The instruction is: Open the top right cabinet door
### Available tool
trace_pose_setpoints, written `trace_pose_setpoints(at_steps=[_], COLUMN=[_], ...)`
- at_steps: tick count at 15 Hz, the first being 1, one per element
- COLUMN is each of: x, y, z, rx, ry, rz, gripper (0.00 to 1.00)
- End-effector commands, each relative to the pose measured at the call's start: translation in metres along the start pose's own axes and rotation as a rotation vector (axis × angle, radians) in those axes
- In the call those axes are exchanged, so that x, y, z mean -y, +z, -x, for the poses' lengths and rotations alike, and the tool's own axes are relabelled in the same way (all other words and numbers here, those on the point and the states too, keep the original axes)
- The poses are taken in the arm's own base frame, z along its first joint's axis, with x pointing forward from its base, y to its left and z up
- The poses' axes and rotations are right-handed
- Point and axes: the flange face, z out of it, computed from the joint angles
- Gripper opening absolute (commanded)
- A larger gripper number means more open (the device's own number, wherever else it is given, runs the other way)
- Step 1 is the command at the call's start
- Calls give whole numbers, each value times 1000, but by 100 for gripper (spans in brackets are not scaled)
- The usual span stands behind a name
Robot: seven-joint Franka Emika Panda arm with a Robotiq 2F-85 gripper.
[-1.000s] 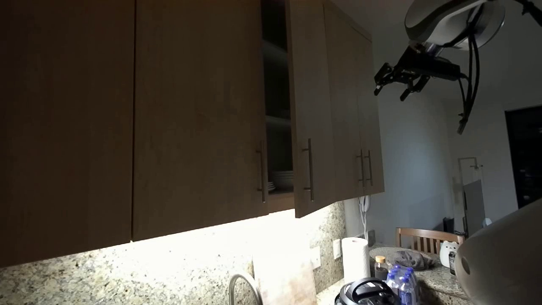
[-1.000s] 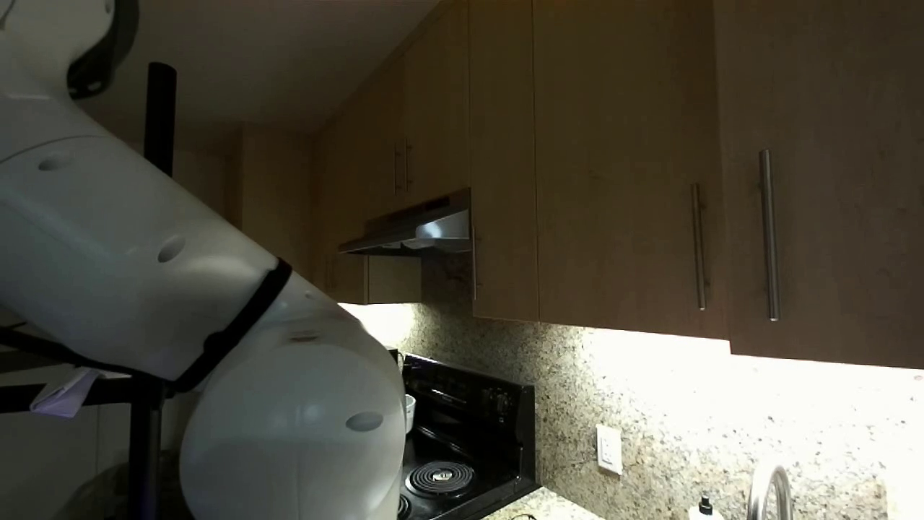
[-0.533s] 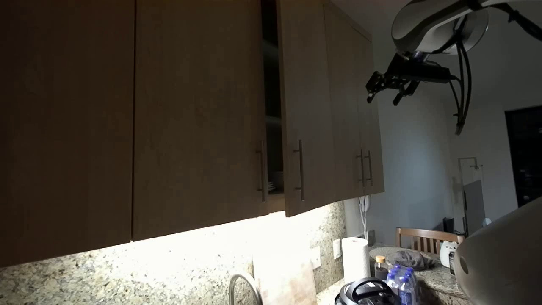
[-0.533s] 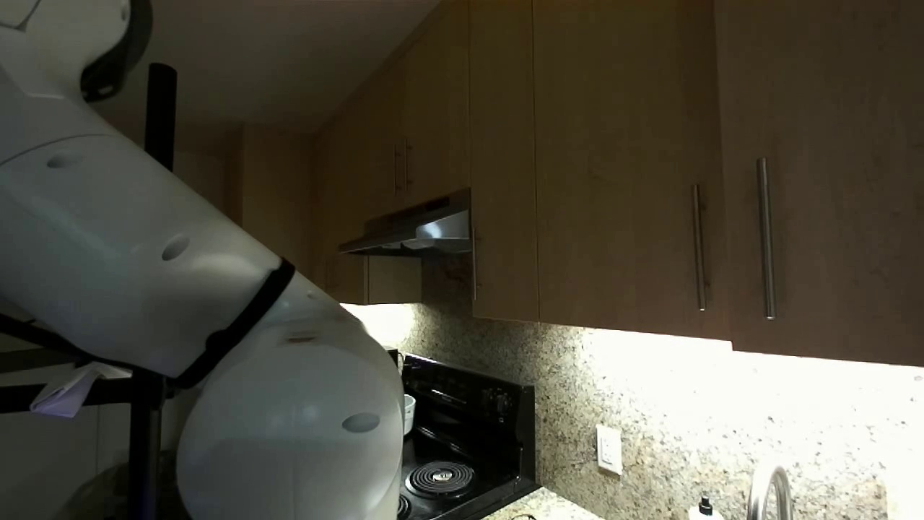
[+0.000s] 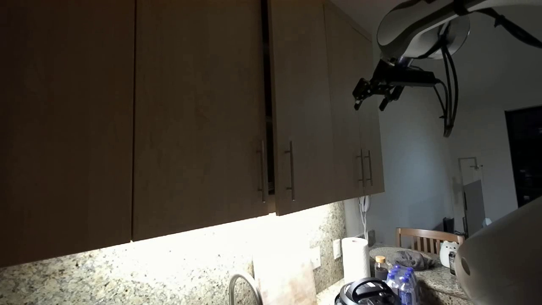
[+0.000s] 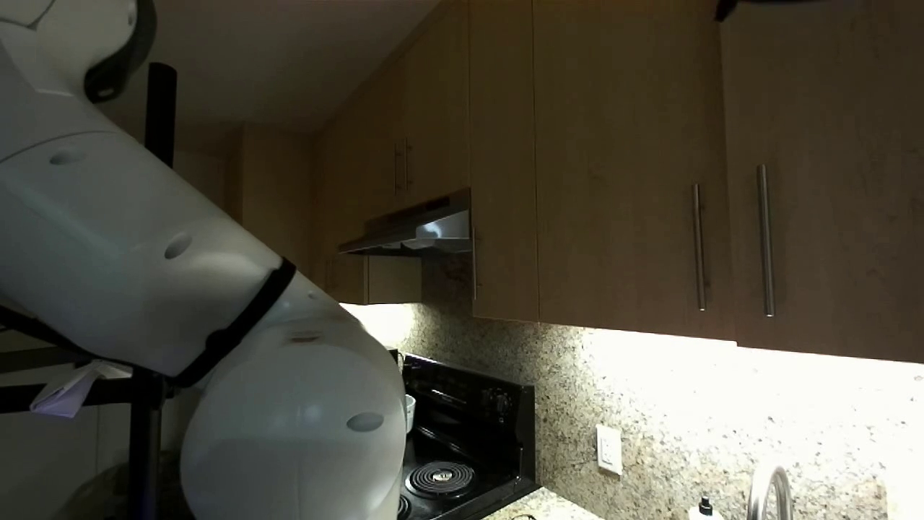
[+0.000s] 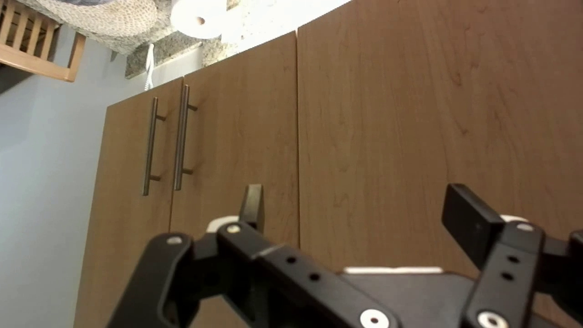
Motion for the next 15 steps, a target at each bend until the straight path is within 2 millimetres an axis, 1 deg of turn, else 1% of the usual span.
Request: trace_pose_setpoints(at_steps=[1,4,7,10,12,15], x=[29,63,98,129,142,156], y=[17,34,44,54,63,77], z=[-3,-9,-15,-19,-12,9], rx=[45,24,-39,-106,-81,-7], ry=[-105,-128,-146,-109,-68,-35], rz=[-18,-16,-23,-28,-23,27], gripper=[100,100,100,100,100,100])
